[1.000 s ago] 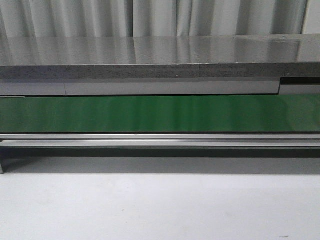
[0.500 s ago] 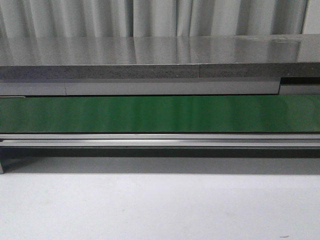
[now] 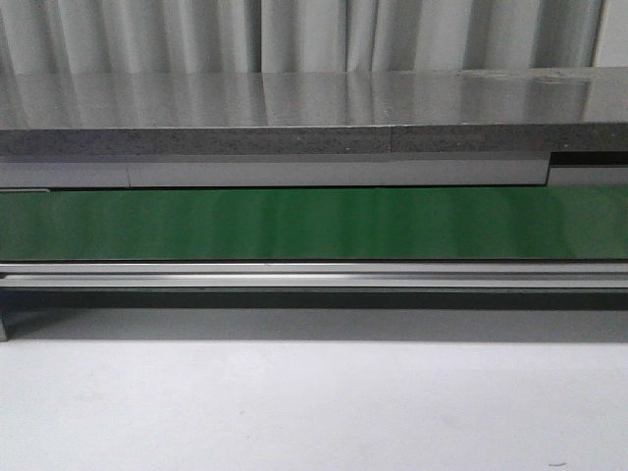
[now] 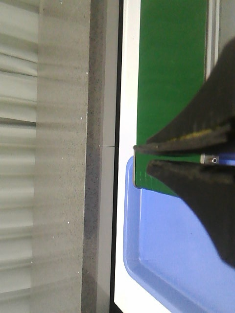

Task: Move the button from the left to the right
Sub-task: 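Open the right gripper and raise it away from the green tray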

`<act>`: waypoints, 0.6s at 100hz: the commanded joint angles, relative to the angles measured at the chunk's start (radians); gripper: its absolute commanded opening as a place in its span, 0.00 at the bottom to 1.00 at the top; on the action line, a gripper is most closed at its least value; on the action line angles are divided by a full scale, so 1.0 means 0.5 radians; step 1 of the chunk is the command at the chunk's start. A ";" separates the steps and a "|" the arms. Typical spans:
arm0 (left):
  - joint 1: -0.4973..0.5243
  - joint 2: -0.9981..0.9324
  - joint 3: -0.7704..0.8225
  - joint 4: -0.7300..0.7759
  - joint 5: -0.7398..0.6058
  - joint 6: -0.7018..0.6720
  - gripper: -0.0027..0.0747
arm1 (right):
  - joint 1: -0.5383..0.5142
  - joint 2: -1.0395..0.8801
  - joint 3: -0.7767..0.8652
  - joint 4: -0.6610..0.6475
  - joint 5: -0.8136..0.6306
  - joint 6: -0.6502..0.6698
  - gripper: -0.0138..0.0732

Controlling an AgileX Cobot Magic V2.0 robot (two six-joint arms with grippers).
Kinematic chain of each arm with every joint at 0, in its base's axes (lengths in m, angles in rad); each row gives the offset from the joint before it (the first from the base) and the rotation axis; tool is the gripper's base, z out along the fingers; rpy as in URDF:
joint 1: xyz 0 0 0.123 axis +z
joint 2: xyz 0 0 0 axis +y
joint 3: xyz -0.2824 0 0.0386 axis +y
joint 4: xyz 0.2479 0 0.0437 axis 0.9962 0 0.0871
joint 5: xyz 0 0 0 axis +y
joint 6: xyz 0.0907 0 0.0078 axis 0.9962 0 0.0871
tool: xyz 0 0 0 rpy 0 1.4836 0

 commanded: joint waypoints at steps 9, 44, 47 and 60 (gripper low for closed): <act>-0.014 0.015 -0.059 -0.005 -0.170 -0.003 0.04 | 0.002 -0.353 0.072 0.013 -0.033 -0.002 0.65; -0.014 0.015 -0.059 -0.005 -0.170 -0.003 0.04 | 0.002 -0.648 0.137 0.013 0.137 -0.002 0.61; -0.014 0.015 -0.059 -0.005 -0.170 -0.003 0.04 | 0.002 -0.648 0.137 0.013 0.135 -0.002 0.59; -0.014 0.015 -0.059 -0.005 -0.170 -0.003 0.04 | 0.002 -0.648 0.137 0.013 0.131 -0.002 0.40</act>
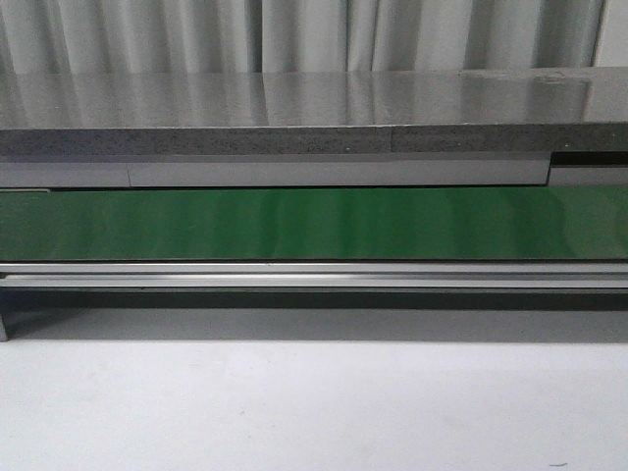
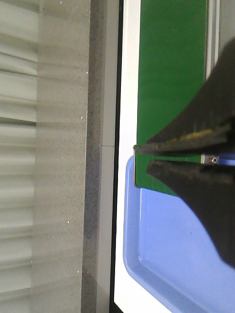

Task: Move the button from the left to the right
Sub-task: 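Open the right gripper and raise it away from the green tray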

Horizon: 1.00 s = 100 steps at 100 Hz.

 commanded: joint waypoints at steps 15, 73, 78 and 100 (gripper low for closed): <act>-0.014 0.015 -0.059 -0.005 -0.170 -0.003 0.04 | -0.001 0.013 -0.051 0.013 -0.152 -0.002 0.16; -0.014 0.015 -0.059 -0.005 -0.170 -0.003 0.04 | -0.001 0.013 -0.051 0.013 -0.154 -0.002 0.08; -0.014 0.015 -0.059 -0.005 -0.170 -0.003 0.04 | -0.001 0.013 -0.051 0.013 -0.154 -0.002 0.08; -0.014 0.015 -0.059 -0.005 -0.170 -0.003 0.04 | -0.001 0.013 -0.051 0.013 -0.154 -0.002 0.08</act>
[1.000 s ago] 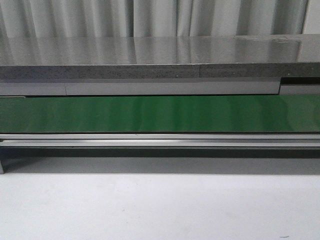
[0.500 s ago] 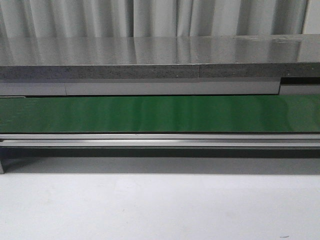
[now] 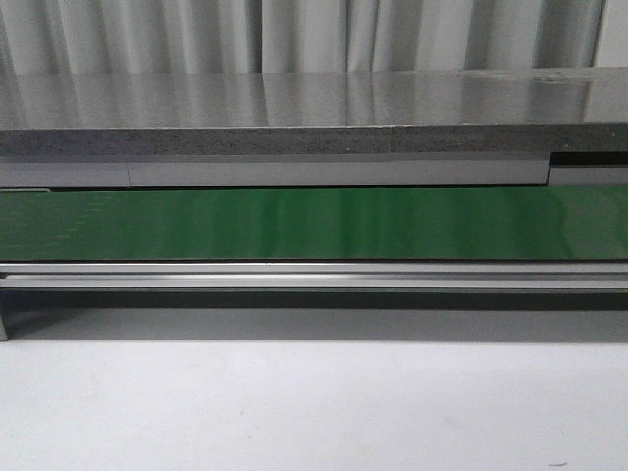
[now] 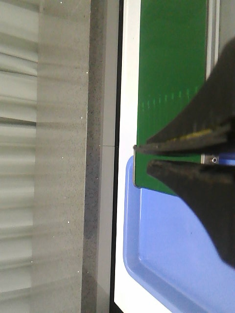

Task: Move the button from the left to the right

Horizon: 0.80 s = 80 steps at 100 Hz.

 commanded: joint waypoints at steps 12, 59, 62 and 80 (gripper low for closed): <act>-0.014 0.015 -0.059 -0.005 -0.170 -0.003 0.04 | -0.001 0.013 -0.051 0.003 -0.152 -0.002 0.08; -0.014 0.015 -0.059 -0.005 -0.170 -0.003 0.04 | 0.010 -0.209 0.331 0.003 -0.327 0.049 0.08; -0.014 0.015 -0.059 -0.005 -0.170 -0.003 0.04 | 0.012 -0.248 0.369 0.003 -0.332 0.058 0.08; -0.014 0.015 -0.059 -0.005 -0.170 -0.003 0.04 | 0.012 -0.450 0.585 -0.015 -0.388 0.072 0.08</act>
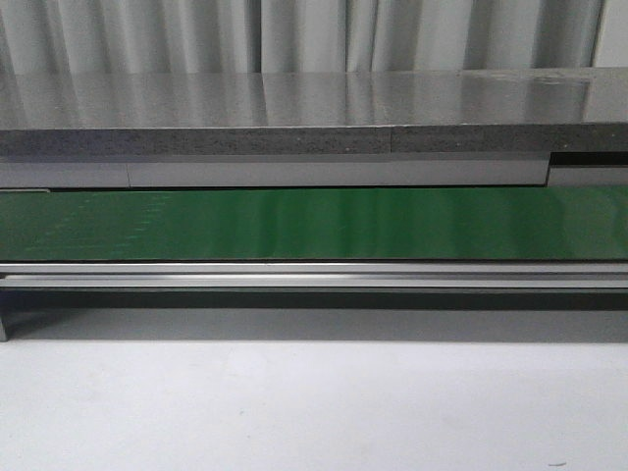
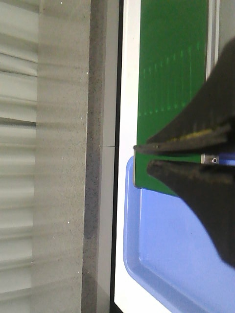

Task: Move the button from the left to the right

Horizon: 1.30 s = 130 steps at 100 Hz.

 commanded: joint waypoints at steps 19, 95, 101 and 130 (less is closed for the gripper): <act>-0.014 0.015 -0.059 -0.005 -0.170 -0.003 0.04 | 0.008 -0.228 0.153 -0.018 -0.224 0.016 0.08; -0.014 0.015 -0.059 -0.005 -0.170 -0.003 0.04 | 0.008 -0.225 0.264 -0.018 -0.384 0.033 0.08; -0.014 0.015 -0.059 -0.005 -0.170 -0.003 0.04 | 0.008 -0.225 0.264 -0.018 -0.384 0.033 0.08; -0.014 0.015 -0.059 -0.005 -0.170 -0.003 0.04 | 0.008 -0.225 0.264 -0.018 -0.384 0.033 0.08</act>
